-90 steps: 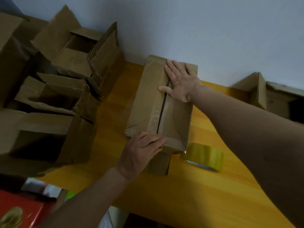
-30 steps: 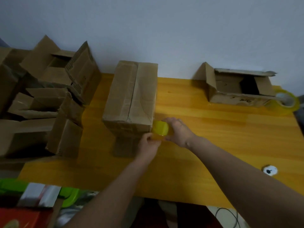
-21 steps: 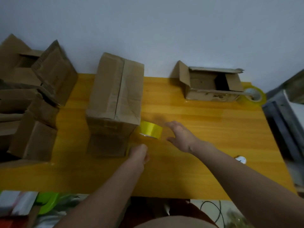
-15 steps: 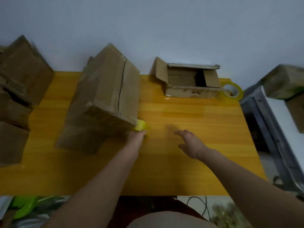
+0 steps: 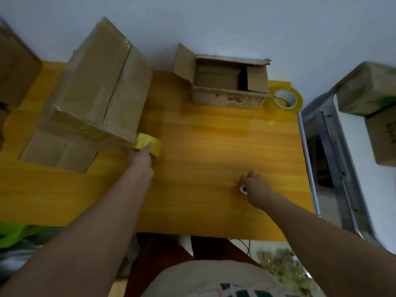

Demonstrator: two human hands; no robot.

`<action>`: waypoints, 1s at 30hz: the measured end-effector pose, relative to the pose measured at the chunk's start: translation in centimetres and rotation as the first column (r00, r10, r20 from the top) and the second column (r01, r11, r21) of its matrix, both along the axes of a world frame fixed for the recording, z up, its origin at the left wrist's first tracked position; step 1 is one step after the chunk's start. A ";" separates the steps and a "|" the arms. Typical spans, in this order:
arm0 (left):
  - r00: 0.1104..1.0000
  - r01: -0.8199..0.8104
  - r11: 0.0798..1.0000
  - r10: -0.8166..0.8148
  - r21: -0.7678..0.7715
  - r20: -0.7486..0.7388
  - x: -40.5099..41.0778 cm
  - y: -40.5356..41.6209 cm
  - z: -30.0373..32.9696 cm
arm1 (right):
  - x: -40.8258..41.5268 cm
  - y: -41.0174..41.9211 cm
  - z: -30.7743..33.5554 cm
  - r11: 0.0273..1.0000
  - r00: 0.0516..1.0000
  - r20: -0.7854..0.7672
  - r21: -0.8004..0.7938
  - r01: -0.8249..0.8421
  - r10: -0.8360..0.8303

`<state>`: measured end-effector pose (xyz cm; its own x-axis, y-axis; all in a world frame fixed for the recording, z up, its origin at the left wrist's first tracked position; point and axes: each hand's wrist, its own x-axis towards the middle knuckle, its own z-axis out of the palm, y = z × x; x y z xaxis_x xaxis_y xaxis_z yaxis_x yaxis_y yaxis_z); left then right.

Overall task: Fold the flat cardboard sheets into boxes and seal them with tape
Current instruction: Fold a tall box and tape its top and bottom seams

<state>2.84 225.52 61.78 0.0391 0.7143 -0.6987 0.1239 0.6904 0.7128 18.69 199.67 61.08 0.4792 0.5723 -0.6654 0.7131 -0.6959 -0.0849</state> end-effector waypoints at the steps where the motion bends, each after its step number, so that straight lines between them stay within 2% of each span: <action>1: 1.000 -0.003 1.000 0.003 0.015 0.002 0.0 0.0 -0.1 | 0.1 -0.2 -0.2 1.000 1.000 0.019 0.007 -0.013 0.013; 4: 0.998 -0.051 0.999 0.051 -0.001 0.046 -0.3 0.2 -0.1 | 0.4 -0.4 -0.6 0.999 0.999 0.024 -0.024 -0.027 0.028; 7: 0.972 -0.143 0.984 0.160 -0.106 0.172 -1.4 0.3 0.5 | 0.1 1.6 0.8 0.998 0.999 -0.010 -0.038 -0.043 0.043; 10: 0.952 -0.193 0.964 0.229 -0.184 0.202 -3.0 0.0 1.3 | -1.4 6.1 3.5 0.976 0.988 -0.150 0.211 0.058 -0.026; 13: 0.959 -0.173 0.965 0.212 -0.199 0.190 -4.8 0.4 2.0 | -4.2 12.2 6.5 0.860 0.960 -0.264 0.508 0.052 0.098; 16: 0.971 -0.145 0.974 0.174 -0.174 0.164 -6.7 1.1 2.3 | -7.2 18.7 9.2 0.702 0.945 -0.206 0.711 -0.035 0.255; 18: 0.980 -0.139 0.977 0.159 -0.160 0.120 -8.0 1.9 2.2 | -9.1 22.7 10.6 0.580 0.917 -0.135 0.806 -0.118 0.375; 21: 0.991 -0.107 0.978 0.120 -0.177 0.065 -9.9 3.4 2.3 | -11.5 27.9 11.8 0.501 0.872 -0.066 0.838 -0.215 0.484; 23: 0.993 -0.075 0.983 0.088 -0.166 0.072 -11.0 4.6 2.9 | -13.0 31.0 11.9 0.496 0.829 -0.059 0.824 -0.274 0.556; 26: 0.996 -0.024 0.990 0.035 -0.136 0.081 -12.7 6.6 4.0 | -15.3 35.3 11.7 0.560 0.778 -0.128 0.766 -0.316 0.615; 30: 0.991 -0.037 0.995 0.048 -0.089 0.125 -15.2 10.1 5.2 | -17.2 40.6 11.1 0.668 0.811 -0.098 0.627 -0.400 0.577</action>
